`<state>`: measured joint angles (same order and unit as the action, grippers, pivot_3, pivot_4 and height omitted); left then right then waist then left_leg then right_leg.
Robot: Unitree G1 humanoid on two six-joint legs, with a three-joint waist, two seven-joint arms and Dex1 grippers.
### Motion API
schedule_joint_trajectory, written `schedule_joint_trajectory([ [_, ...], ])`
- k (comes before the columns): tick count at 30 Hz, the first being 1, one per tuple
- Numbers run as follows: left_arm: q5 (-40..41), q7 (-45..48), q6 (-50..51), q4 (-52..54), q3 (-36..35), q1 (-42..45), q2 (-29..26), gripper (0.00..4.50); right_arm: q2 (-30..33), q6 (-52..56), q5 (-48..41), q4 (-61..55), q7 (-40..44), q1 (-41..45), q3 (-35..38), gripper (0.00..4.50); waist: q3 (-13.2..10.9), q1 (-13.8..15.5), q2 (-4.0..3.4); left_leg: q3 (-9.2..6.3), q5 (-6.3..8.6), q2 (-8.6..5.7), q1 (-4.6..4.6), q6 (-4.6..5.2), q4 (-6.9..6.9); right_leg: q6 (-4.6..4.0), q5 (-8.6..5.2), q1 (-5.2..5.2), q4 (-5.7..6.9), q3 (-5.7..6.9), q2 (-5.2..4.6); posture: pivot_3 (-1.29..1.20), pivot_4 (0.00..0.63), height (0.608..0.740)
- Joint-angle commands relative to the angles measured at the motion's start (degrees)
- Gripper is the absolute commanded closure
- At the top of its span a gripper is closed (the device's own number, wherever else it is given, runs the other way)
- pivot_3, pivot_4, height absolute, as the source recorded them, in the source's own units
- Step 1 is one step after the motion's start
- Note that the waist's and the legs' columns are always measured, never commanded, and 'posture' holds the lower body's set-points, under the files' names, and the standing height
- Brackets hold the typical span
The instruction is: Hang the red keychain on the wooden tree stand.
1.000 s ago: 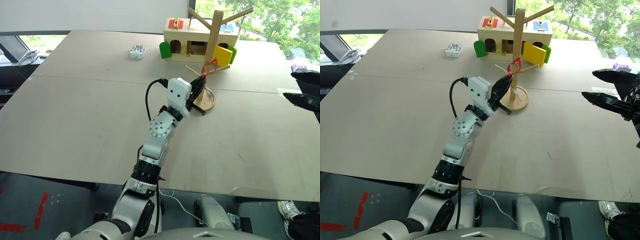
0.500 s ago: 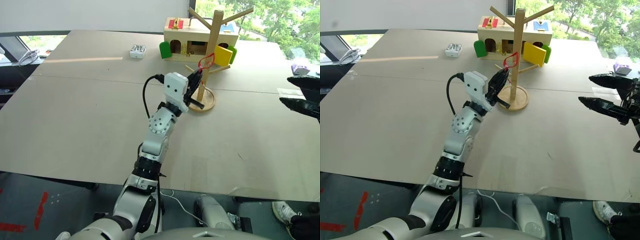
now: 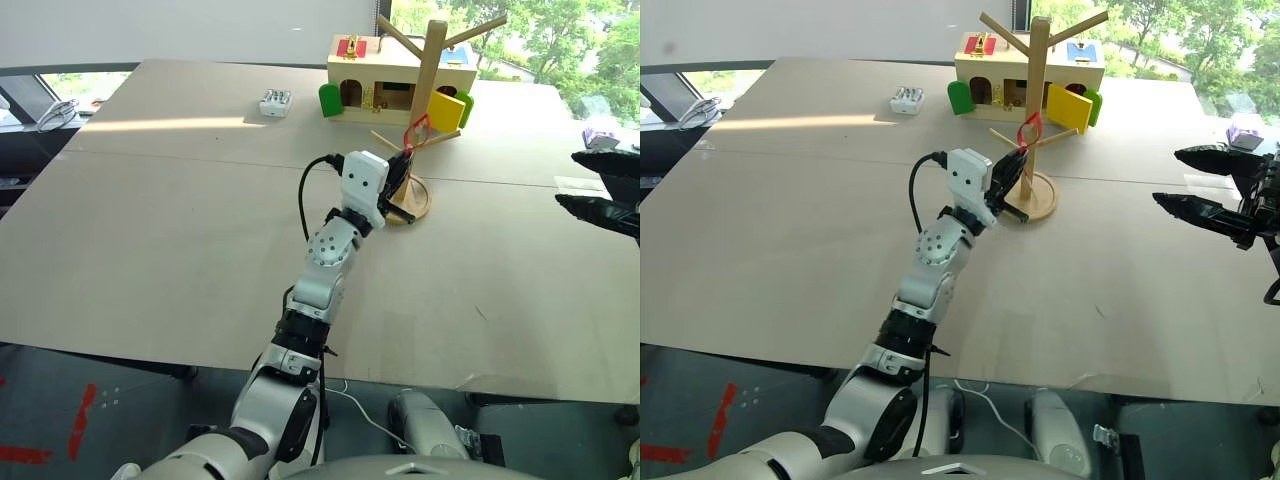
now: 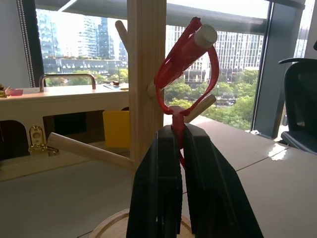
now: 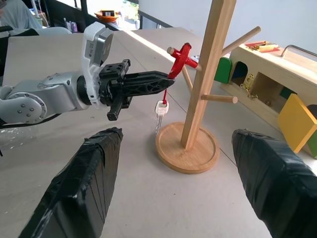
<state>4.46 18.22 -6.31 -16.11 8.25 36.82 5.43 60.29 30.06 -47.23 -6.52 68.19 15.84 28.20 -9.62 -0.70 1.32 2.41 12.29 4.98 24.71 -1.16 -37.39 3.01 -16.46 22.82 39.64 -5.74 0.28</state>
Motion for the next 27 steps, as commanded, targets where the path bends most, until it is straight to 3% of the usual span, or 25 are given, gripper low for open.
schedule_joint_trajectory([
  [1, 0.4, -0.7, -0.8, 0.8, -0.4, 1.6, 1.0, 4.16, 0.0, -0.1, -0.7, -1.8, -0.3, -0.2, 3.2, 0.69, 0.0, 0.0, 0.00, 0.00, 0.00, 0.00, 0.00, 0.00, 0.00, 0.00, 0.00, 0.00, 0.00, 0.00, 0.00, 0.00, 0.150, 0.735],
  [11, 3.5, -0.1, 1.3, 3.2, -2.5, -0.3, 1.1, 0.76, -2.2, -0.7, -0.3, -2.6, -3.5, 0.0, 2.5, 0.69, 0.0, 0.0, 0.00, 0.00, 0.00, 0.00, 0.00, 0.00, 0.00, 0.00, 0.00, 0.00, 0.00, 0.00, 0.00, 0.00, 0.150, 0.735],
  [12, 3.6, -0.7, 2.3, 4.2, -3.3, -1.5, 0.1, 0.16, -4.3, -1.7, 0.5, -2.8, -6.3, 0.3, 2.1, 0.69, 0.0, -0.1, 0.00, 0.00, 0.00, 0.00, 0.00, 0.00, 0.00, 0.00, 0.00, 0.00, 0.00, 0.00, 0.00, 0.00, 0.150, 0.735],
  [18, 5.0, -1.4, 6.6, 9.5, -6.2, -7.6, -4.1, 0.02, -16.6, -8.0, 7.9, -4.9, -20.2, 0.0, -1.0, 0.69, 0.0, -0.4, -0.08, -0.04, -0.01, 0.02, -0.05, -0.02, 0.04, 0.00, 0.00, 0.00, 0.08, 0.00, 0.03, 0.00, 0.150, 0.735],
  [22, 4.4, -2.9, 8.3, 11.8, -9.2, -11.5, -7.8, 0.02, -29.1, -14.4, 14.9, -5.4, -32.8, -2.1, -3.9, 0.69, 0.0, -0.1, -0.08, -0.05, -0.02, 0.02, 0.00, -0.03, 0.03, 0.00, 0.00, 0.01, 0.03, 0.03, 0.01, 0.00, 0.150, 0.735],
  [27, 4.3, -6.0, 8.6, 11.5, -13.6, -14.2, -11.0, 0.02, -39.9, -23.7, 24.6, -2.4, -43.5, -4.3, -6.8, 0.69, 0.0, 0.0, -0.13, -0.02, -0.11, 0.01, 0.01, -0.19, 0.03, 0.00, 0.00, 0.02, 0.04, 0.05, -0.02, 0.00, 0.150, 0.735],
])
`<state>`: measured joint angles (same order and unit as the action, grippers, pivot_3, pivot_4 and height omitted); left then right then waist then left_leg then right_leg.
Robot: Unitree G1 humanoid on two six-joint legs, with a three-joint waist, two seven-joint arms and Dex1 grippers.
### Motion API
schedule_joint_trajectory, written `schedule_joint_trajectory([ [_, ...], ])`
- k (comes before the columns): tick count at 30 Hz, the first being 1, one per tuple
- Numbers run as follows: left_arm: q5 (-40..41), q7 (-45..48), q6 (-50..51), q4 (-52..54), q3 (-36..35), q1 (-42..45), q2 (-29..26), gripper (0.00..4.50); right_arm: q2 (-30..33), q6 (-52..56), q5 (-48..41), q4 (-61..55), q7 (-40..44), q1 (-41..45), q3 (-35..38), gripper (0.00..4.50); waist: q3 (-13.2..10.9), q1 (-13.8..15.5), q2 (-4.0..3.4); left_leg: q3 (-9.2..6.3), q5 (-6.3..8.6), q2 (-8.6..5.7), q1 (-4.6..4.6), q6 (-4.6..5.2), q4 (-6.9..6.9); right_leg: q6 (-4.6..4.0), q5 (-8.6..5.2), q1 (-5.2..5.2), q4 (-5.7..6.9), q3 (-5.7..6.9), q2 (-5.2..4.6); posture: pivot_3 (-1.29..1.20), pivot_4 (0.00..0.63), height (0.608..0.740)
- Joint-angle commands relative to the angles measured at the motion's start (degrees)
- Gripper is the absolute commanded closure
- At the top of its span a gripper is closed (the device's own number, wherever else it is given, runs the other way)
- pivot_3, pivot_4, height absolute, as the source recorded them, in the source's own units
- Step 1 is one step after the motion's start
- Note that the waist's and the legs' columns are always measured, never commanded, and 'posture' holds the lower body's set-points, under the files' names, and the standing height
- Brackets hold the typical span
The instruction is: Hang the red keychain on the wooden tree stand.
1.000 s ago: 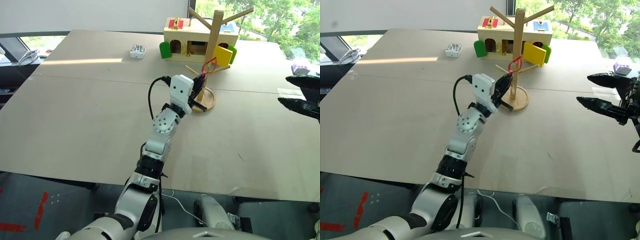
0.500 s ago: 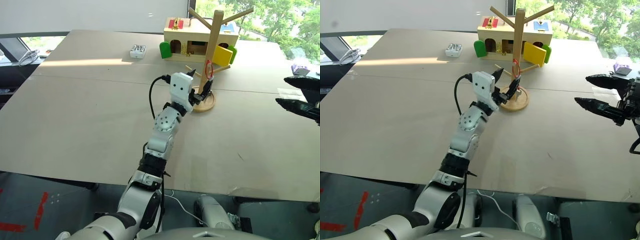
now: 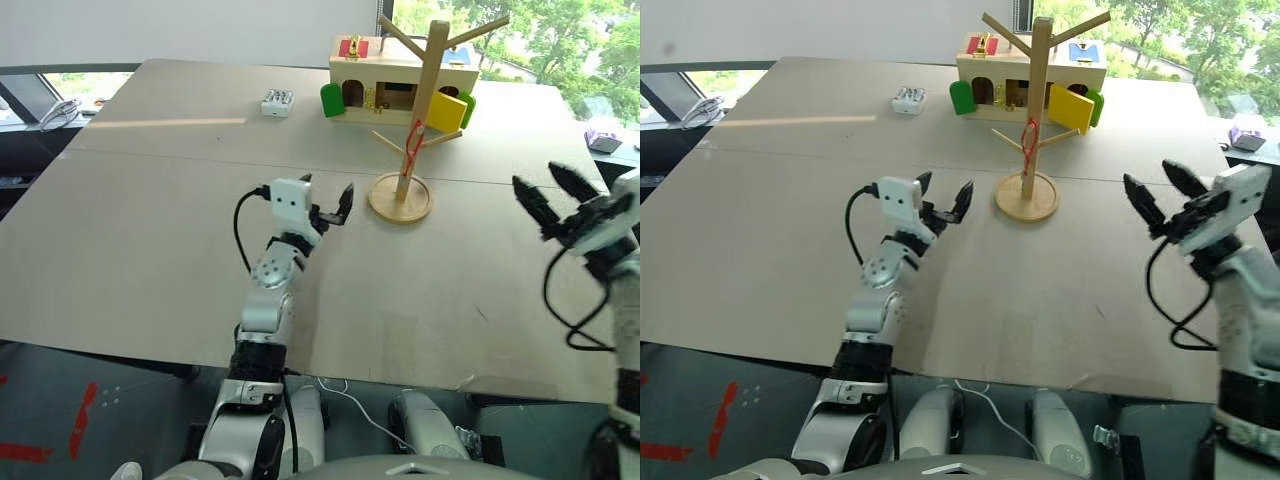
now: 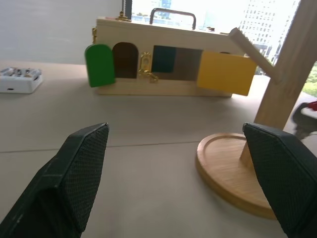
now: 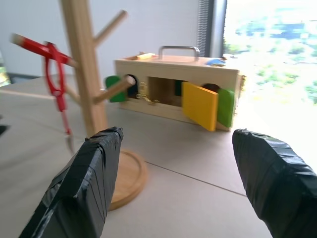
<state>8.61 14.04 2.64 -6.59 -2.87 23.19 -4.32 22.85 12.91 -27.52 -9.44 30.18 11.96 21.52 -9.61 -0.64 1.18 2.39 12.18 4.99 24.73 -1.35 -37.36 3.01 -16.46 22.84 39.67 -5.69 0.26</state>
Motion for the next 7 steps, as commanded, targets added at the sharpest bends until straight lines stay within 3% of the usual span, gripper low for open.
schedule_joint_trajectory([
  [1, 0.1, -2.4, -0.5, 1.6, -3.2, -0.9, -1.7, 0.02, -3.8, -8.5, 7.1, 1.8, -7.5, -0.6, -0.6, 0.69, 0.0, 0.0, 0.00, 0.01, -0.01, 0.00, -0.01, -0.02, 0.00, 0.00, 0.00, 0.00, 0.00, 0.00, 0.00, 0.00, 0.150, 0.735],
  [7, -0.3, -3.9, -1.6, -0.6, -4.9, -2.6, -2.7, 0.02, -8.5, -18.8, 13.5, 10.6, -12.2, -2.0, -2.4, 0.69, 0.0, 0.0, 0.00, 0.00, 0.09, 0.00, -0.02, 0.15, 0.02, -0.01, 0.00, 0.00, 0.01, 0.01, 0.00, 0.00, 0.150, 0.735],
])
